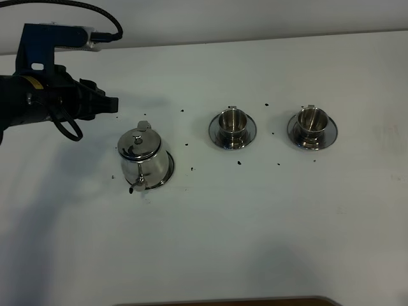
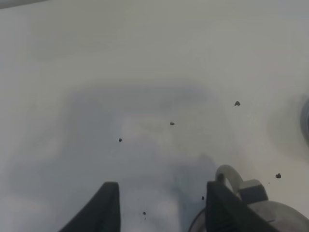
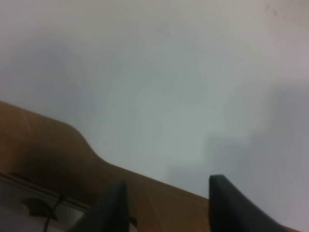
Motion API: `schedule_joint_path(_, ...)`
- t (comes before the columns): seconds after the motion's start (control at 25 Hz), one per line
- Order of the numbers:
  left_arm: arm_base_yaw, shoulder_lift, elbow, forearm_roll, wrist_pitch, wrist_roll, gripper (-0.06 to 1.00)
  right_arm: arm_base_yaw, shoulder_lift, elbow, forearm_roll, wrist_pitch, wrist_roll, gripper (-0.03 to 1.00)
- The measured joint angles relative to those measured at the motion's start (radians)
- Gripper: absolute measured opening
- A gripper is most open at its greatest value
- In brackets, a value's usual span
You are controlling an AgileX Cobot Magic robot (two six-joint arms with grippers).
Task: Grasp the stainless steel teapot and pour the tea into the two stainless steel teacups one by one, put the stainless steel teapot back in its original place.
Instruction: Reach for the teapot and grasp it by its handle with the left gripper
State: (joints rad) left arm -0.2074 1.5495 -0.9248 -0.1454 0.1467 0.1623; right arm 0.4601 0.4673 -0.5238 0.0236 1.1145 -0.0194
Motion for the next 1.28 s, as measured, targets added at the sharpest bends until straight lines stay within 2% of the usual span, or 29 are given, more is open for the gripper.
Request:
schedule_joint_path(0.16,0.000,0.000,0.000,0.000,0.000,0.001,0.47,-0.087,-0.042,0.000,0.000,0.000,0.000,0.39)
schedule_joint_path(0.4,0.000,0.000,0.000,0.000,-0.007,0.004,0.47,-0.274,-0.171,0.000,-0.001,0.000,0.001,0.39)
schedule_joint_path(0.56,0.000,0.000,0.000,0.000,-0.011,0.007,0.47,-0.347,-0.285,0.000,-0.001,0.000,0.001,0.39)
schedule_joint_path(0.84,0.000,0.000,0.000,0.000,-0.030,0.008,0.47,-0.367,-0.457,0.000,-0.001,0.001,0.001,0.39)
schedule_joint_path(1.04,-0.004,0.015,-0.006,-0.007,-0.061,0.001,0.47,-0.368,-0.475,0.000,-0.001,0.001,0.001,0.39)
schedule_joint_path(1.28,-0.038,0.104,-0.103,-0.009,-0.013,0.006,0.47,-0.368,-0.475,0.000,-0.001,0.001,0.001,0.39)
